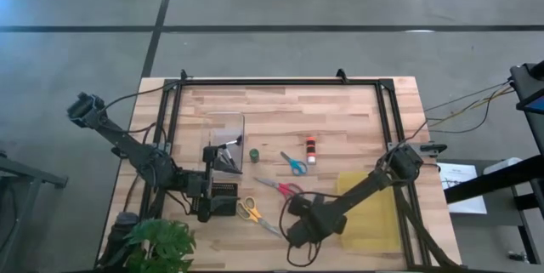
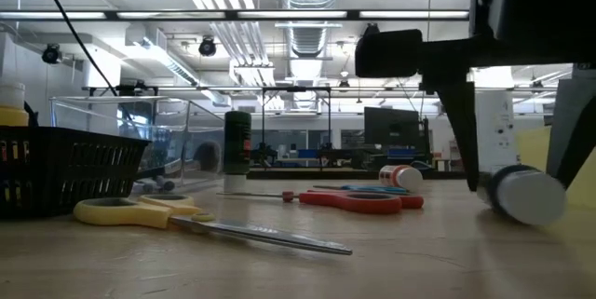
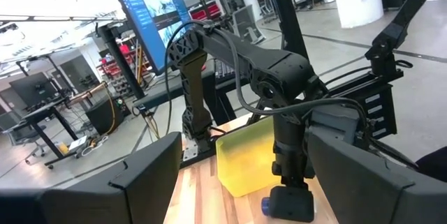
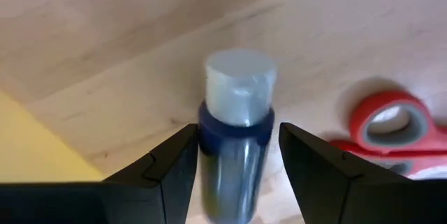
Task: Pick & Place Paint Supplies
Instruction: Put the blue paint bottle into the black basket
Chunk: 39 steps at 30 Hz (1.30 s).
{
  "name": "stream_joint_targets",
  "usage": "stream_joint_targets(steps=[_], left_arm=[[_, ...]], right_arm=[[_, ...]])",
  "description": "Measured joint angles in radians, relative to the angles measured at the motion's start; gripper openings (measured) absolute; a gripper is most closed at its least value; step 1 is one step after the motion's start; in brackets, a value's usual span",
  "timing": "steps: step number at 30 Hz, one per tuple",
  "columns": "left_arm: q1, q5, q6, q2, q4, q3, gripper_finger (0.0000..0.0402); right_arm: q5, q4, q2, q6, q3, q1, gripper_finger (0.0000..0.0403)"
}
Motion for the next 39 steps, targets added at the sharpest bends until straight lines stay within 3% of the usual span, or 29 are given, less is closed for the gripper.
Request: stream_joint_targets(steps=[12,20,26,34,39], left_arm=[[0.000,0.000,0.000,0.000,0.000,0.000,0.0319],[0.000,0.000,-0.003,0.000,-0.010,0.000,0.0319],[0.000,0.000,-0.008,0.000,-0.047,0.000,0.0319],[0.000,-0.041,0.010,0.032,-0.121,0.000,0.0319],[0.018,-0.079,0.061,0.120,-0.114,0.030,0.0320]], right_arm=[[-0.023,0.058,-0.002,0.034,-0.058,-0.036,0.0195],[-0.074,0.070,-0.004,0.064,-0.057,-0.050,0.0114],[-0.075,0.085,-0.020,0.135,-0.057,-0.054,0.0113],[0.155,0.096,-0.186,0.256,-0.013,-0.057,0.0141],[0.250,0.212,-0.332,0.286,-0.010,-0.065,0.0143]])
